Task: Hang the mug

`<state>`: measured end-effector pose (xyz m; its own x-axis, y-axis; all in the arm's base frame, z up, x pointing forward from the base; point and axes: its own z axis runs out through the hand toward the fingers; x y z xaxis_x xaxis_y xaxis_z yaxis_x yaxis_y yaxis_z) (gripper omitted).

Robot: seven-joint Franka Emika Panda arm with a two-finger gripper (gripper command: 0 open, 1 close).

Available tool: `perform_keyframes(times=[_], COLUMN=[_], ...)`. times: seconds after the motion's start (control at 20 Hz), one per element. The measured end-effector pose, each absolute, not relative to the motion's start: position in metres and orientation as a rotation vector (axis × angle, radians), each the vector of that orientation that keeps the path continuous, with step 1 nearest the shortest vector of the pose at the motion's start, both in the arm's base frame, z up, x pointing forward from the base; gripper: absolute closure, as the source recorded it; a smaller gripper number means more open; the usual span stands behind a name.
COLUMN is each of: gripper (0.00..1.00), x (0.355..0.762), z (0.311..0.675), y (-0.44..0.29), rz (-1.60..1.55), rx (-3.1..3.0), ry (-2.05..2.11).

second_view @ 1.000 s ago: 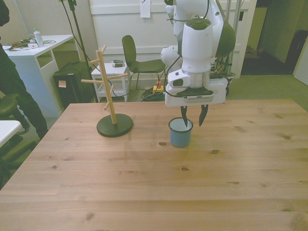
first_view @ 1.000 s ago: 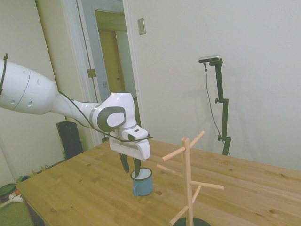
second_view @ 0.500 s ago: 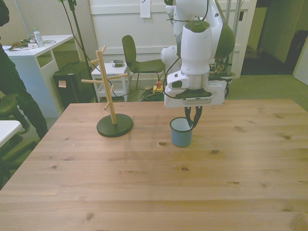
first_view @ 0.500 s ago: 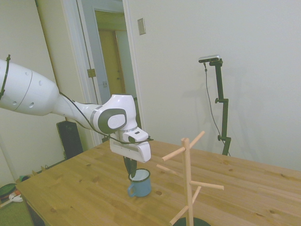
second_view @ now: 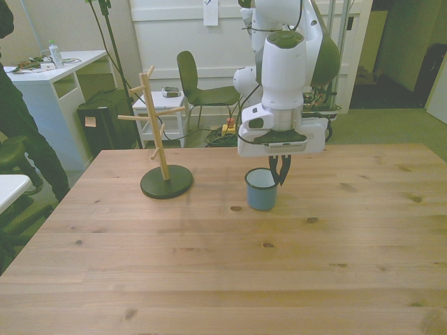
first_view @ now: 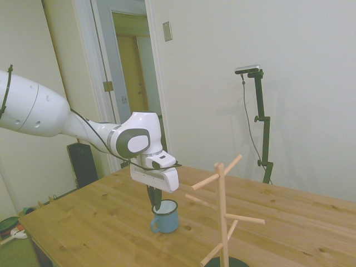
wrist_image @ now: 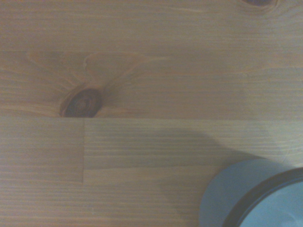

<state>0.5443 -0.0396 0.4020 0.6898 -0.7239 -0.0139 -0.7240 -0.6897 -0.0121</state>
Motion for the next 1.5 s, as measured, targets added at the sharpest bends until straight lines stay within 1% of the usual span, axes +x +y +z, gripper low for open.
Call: perform_keyframes(times=[0.45, 1.05, 1.2, 1.5], gripper=[1.0, 1.0, 1.0, 1.0], x=[0.541, 0.505, 0.492, 0.461], z=[0.405, 0.438, 0.456, 0.508], y=[-0.043, -0.07, -0.087, -0.115], rz=[-0.023, -0.109, -0.127, -0.211], rx=[-2.889, -2.894, -2.902, -2.886], ry=[1.239, 1.275, 1.288, 1.322])
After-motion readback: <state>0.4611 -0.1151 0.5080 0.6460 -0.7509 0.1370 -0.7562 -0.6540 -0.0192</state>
